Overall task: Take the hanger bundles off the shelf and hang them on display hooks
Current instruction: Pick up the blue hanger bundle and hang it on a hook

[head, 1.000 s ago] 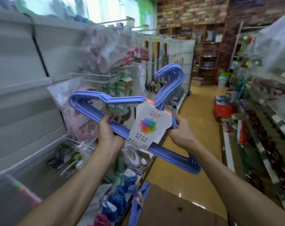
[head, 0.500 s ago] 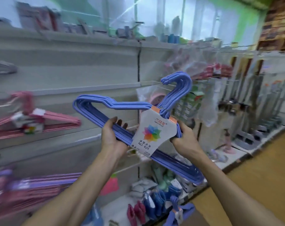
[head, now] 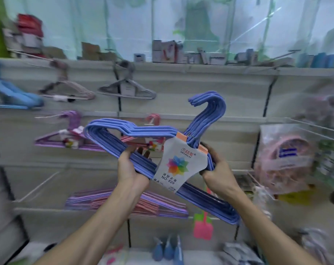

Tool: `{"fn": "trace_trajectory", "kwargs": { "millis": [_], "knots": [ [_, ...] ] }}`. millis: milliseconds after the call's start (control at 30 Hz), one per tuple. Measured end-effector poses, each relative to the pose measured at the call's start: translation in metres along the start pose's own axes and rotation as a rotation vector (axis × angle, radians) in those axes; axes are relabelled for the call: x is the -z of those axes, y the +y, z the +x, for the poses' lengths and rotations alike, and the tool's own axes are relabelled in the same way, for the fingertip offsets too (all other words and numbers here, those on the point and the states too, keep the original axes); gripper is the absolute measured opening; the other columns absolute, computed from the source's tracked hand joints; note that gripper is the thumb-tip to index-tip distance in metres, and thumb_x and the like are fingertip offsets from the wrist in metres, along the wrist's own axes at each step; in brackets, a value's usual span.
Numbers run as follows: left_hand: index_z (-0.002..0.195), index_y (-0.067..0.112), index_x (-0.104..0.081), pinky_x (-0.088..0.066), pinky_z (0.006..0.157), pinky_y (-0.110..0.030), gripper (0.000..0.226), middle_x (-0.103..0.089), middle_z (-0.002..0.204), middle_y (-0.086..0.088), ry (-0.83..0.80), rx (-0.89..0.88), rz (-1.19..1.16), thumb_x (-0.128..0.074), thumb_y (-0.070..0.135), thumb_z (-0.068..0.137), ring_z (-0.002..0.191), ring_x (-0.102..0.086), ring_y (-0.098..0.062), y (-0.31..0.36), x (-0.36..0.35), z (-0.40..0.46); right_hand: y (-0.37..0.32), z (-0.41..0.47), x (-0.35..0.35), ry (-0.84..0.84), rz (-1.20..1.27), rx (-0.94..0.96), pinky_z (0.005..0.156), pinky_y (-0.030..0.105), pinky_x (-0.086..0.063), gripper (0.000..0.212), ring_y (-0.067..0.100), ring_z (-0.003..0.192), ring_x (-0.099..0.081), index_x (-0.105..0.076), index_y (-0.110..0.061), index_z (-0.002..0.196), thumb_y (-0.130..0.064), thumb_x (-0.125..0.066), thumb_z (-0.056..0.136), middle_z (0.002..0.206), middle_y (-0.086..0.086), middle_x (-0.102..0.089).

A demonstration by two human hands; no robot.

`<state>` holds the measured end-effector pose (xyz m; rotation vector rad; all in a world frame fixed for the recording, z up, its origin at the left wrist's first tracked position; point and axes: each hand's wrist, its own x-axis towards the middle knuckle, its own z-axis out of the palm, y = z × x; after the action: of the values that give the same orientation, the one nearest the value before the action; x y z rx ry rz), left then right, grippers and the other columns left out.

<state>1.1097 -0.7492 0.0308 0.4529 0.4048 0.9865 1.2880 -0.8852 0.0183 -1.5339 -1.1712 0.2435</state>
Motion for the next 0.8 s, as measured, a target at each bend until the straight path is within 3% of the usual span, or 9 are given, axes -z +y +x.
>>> {"fn": "trace_trajectory", "kwargs": {
  "millis": [100,200,267,367,433,500,567,667,800],
  "knots": [
    [0.079,0.017,-0.06,-0.046,0.074,-0.033,0.01,-0.062,0.082,-0.001,0.051,-0.073,-0.016,-0.064,0.025,0.085,0.078,-0.058,-0.021,0.054,0.025,-0.013,-0.027,0.01,-0.057,-0.041,0.036,0.057,0.077,0.017,-0.052,0.066,-0.004,0.094,-0.065,-0.048,-0.036,0.14,0.001,-0.064,0.088,0.112,-0.018,-0.067],
    [0.077,0.017,-0.057,-0.049,0.063,-0.033,0.014,-0.054,0.068,-0.002,0.123,-0.139,-0.023,-0.064,0.024,0.086,0.067,-0.055,-0.022,0.109,0.055,-0.023,-0.052,0.016,-0.117,-0.088,0.058,0.108,0.075,0.005,-0.048,0.065,-0.011,0.098,-0.062,-0.049,-0.028,0.142,0.005,-0.064,0.088,0.117,-0.02,-0.065],
    [0.078,0.017,-0.058,-0.051,0.064,-0.034,0.014,-0.055,0.072,-0.002,0.13,-0.179,-0.029,-0.064,0.026,0.087,0.069,-0.056,-0.022,0.145,0.077,-0.029,-0.067,0.021,-0.158,-0.144,0.071,0.1,0.079,0.007,-0.049,0.069,-0.001,0.108,-0.063,-0.045,-0.027,0.148,0.002,-0.064,0.088,0.128,-0.009,-0.065],
    [0.084,0.018,-0.061,-0.051,0.082,-0.04,0.01,-0.062,0.092,-0.003,0.149,-0.236,-0.042,-0.064,0.026,0.088,0.086,-0.061,-0.022,0.2,0.115,-0.032,-0.093,0.028,-0.219,-0.214,0.103,0.11,0.081,0.01,-0.051,0.071,-0.001,0.11,-0.061,-0.044,-0.028,0.147,0.002,-0.065,0.087,0.131,-0.007,-0.063],
    [0.089,0.017,-0.062,-0.051,0.085,-0.043,0.01,-0.063,0.095,-0.005,0.169,-0.263,-0.039,-0.064,0.027,0.089,0.09,-0.062,-0.024,0.237,0.139,-0.035,-0.11,0.03,-0.26,-0.24,0.127,0.121,0.089,0.019,-0.054,0.07,-0.002,0.109,-0.062,-0.045,-0.033,0.144,0.001,-0.065,0.088,0.128,-0.009,-0.064],
    [0.097,0.017,-0.061,-0.048,0.097,-0.047,0.012,-0.062,0.106,-0.007,0.195,-0.303,-0.042,-0.065,0.026,0.09,0.103,-0.063,-0.025,0.273,0.165,-0.037,-0.124,0.034,-0.301,-0.266,0.149,0.13,0.095,0.032,-0.055,0.069,-0.001,0.107,-0.064,-0.045,-0.043,0.138,-0.001,-0.066,0.088,0.124,-0.012,-0.065],
    [0.103,0.017,-0.061,-0.044,0.103,-0.049,0.015,-0.061,0.116,-0.008,0.225,-0.343,-0.048,-0.064,0.025,0.091,0.117,-0.06,-0.025,0.306,0.188,-0.039,-0.137,0.036,-0.342,-0.289,0.153,0.149,0.098,0.041,-0.055,0.067,0.004,0.111,-0.064,-0.047,-0.039,0.142,-0.008,-0.068,0.086,0.127,-0.011,-0.066],
    [0.102,0.018,-0.064,-0.049,0.092,-0.047,0.013,-0.062,0.116,-0.008,0.265,-0.39,-0.045,-0.064,0.025,0.091,0.114,-0.06,-0.025,0.351,0.223,-0.044,-0.155,0.037,-0.399,-0.337,0.171,0.15,0.101,0.04,-0.052,0.07,0.01,0.117,-0.062,-0.041,-0.028,0.15,-0.009,-0.069,0.089,0.134,-0.007,-0.062],
    [0.105,0.017,-0.059,-0.051,0.08,-0.041,0.022,-0.059,0.102,-0.007,0.3,-0.425,-0.039,-0.067,0.028,0.088,0.096,-0.061,-0.024,0.401,0.263,-0.045,-0.175,0.041,-0.462,-0.391,0.168,0.158,0.1,0.032,-0.052,0.071,0.01,0.121,-0.059,-0.04,-0.031,0.149,-0.006,-0.067,0.089,0.136,-0.008,-0.06]
  ]
}}
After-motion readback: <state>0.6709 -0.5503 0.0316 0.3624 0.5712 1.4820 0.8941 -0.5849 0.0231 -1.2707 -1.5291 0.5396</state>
